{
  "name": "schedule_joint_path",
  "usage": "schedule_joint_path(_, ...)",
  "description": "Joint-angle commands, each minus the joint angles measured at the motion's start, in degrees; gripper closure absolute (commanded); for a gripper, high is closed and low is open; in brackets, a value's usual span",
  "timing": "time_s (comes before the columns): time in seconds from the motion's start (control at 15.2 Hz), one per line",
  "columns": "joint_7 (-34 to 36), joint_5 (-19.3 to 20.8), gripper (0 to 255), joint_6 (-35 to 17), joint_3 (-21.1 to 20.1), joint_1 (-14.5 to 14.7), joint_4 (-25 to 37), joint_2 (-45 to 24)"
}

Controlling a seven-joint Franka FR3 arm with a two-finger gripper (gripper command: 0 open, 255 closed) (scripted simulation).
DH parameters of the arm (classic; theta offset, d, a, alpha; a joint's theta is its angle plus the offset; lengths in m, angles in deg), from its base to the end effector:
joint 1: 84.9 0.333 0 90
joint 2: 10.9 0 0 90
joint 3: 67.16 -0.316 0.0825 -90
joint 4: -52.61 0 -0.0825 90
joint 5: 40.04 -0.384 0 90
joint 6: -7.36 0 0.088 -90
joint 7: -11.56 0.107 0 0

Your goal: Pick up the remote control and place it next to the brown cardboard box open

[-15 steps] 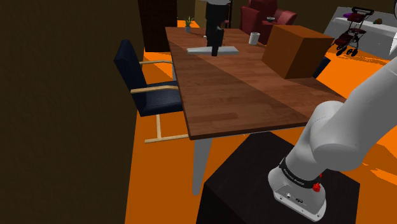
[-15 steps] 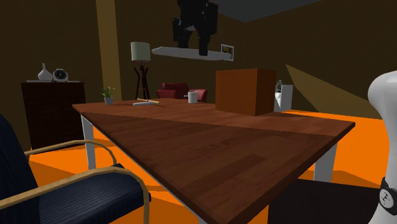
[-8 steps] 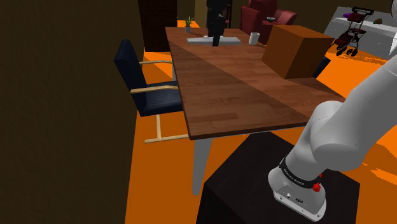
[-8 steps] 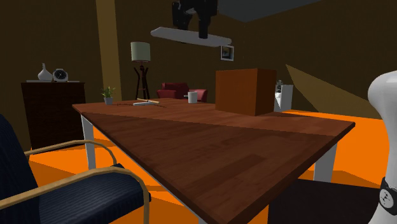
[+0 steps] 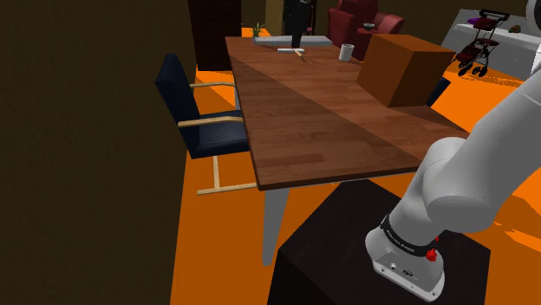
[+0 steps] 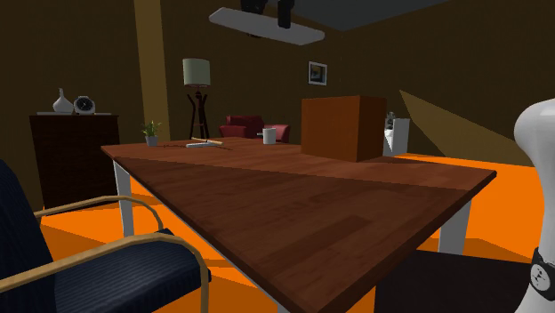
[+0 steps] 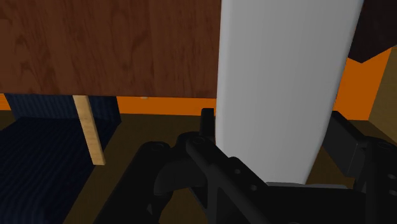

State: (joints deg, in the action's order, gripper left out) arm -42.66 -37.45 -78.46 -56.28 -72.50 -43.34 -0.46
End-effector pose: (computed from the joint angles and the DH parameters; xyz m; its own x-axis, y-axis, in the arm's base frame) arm 0.4901 -0.0019 0.6627 0.5632 0.8263 -0.0075 0.8263 -0.5632 0.0081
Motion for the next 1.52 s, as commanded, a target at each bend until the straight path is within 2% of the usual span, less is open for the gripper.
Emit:
schedule_joint_path(0.0,-1.4,0.3,255,0.6,0.8,-0.6,0.1,0.5)
schedule_joint_path(0.73,-15.8,3.5,255,0.6,9.8,-6.3,-3.8,5.3)
schedule_joint_path(1.45,-32.4,4.6,255,0.7,21.0,-11.4,0.5,2.3)
